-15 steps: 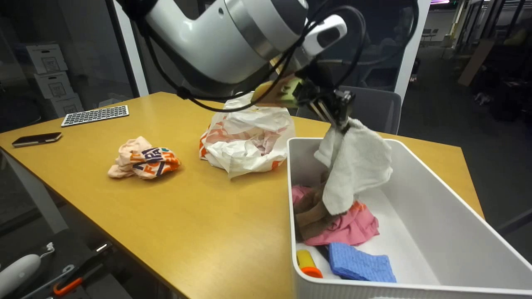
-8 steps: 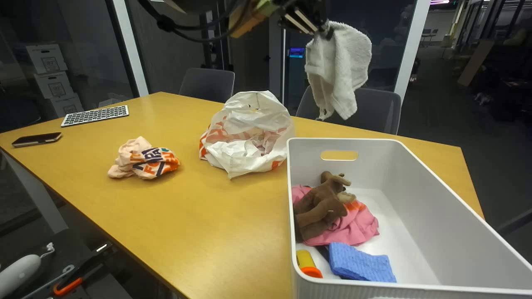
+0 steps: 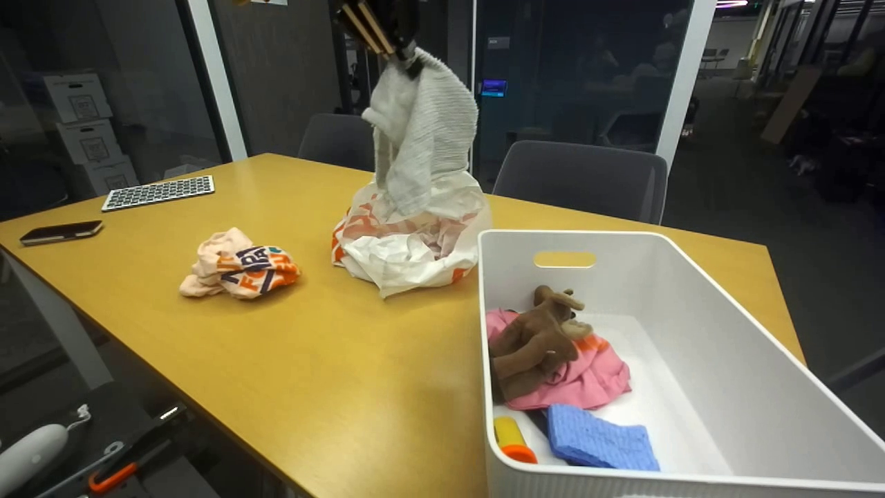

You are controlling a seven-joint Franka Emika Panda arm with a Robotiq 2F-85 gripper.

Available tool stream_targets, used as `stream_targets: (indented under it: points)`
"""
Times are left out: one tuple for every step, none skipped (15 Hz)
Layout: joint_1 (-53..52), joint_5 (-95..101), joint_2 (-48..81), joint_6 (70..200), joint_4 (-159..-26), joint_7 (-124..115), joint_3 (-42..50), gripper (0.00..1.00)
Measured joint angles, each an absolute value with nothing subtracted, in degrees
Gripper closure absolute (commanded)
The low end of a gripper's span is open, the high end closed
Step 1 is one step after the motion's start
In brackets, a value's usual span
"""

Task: Remove the white towel from the white basket and put it in the plastic bag

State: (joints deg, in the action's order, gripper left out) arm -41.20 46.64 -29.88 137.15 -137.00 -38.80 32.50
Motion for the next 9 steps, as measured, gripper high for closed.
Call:
stream_targets:
  points:
    - [-41.1, 42.1, -30.8, 136.6, -138.1, -35.2, 32.3, 1.0]
    - [-39.6, 37.3, -30.9, 136.9, -139.0, -31.1, 31.4, 1.0]
    - [-36.7, 32.4, -30.5, 138.0, -140.1, -27.0, 29.6, 1.0]
    - [-32.9, 27.6, -29.5, 139.9, -141.1, -22.9, 27.0, 1.0]
    - [-29.4, 23.1, -28.2, 141.8, -142.0, -19.0, 24.2, 1.0]
    - [-26.3, 19.0, -26.6, 143.6, -142.6, -15.2, 21.4, 1.0]
    - [-23.9, 15.6, -24.9, 145.4, -142.9, -12.0, 18.8, 1.0]
    - [-21.9, 13.2, -22.8, 147.4, -143.0, -9.5, 16.3, 1.0]
    - [-20.0, 11.4, -20.6, 149.7, -142.9, -7.5, 13.9, 1.0]
